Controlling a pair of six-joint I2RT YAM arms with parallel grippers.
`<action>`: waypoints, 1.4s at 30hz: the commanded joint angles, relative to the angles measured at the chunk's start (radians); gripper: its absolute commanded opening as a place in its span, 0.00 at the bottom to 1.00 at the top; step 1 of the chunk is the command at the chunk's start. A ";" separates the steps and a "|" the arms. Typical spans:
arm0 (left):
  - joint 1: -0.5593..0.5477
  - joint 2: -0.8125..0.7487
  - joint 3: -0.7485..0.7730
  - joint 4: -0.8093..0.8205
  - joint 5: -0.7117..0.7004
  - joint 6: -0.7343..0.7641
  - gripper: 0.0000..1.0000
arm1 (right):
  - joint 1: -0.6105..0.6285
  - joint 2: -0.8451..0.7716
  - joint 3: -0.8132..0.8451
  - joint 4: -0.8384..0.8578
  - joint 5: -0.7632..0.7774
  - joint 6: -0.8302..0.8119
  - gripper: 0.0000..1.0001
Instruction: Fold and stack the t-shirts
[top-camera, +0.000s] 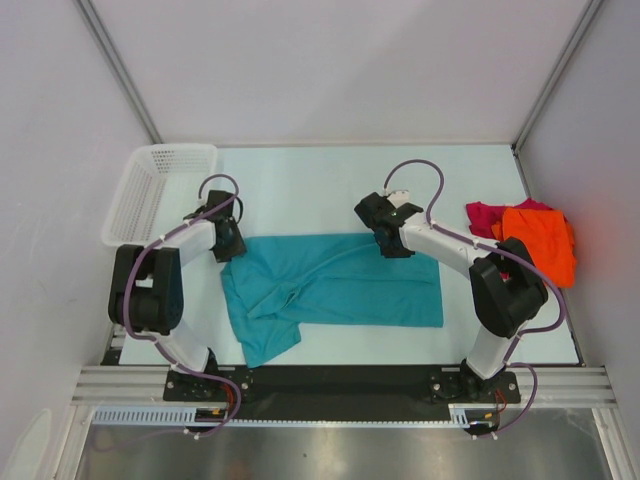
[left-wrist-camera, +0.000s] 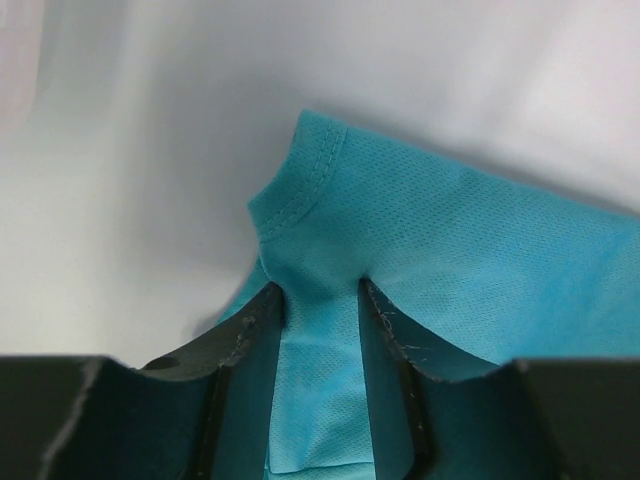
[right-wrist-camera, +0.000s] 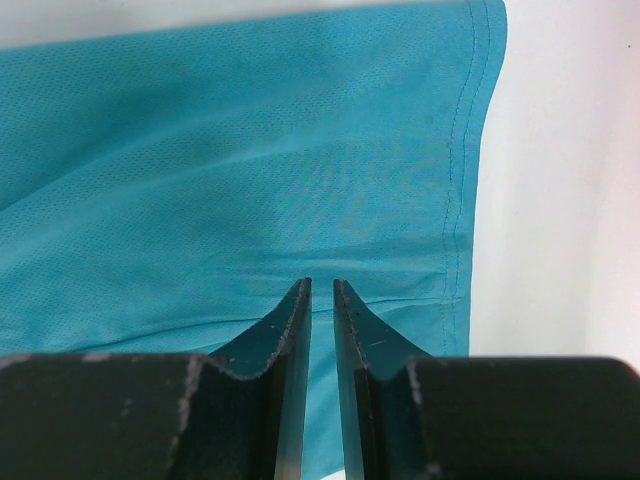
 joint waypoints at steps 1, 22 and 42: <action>0.016 0.013 0.018 0.031 0.009 -0.008 0.39 | -0.004 -0.009 -0.002 0.001 0.023 -0.010 0.20; 0.058 0.012 0.124 0.017 0.029 0.041 0.05 | -0.011 0.000 0.013 0.006 0.021 -0.018 0.20; 0.068 0.142 0.304 -0.050 0.007 0.070 0.07 | -0.031 0.008 0.013 0.012 0.020 -0.024 0.20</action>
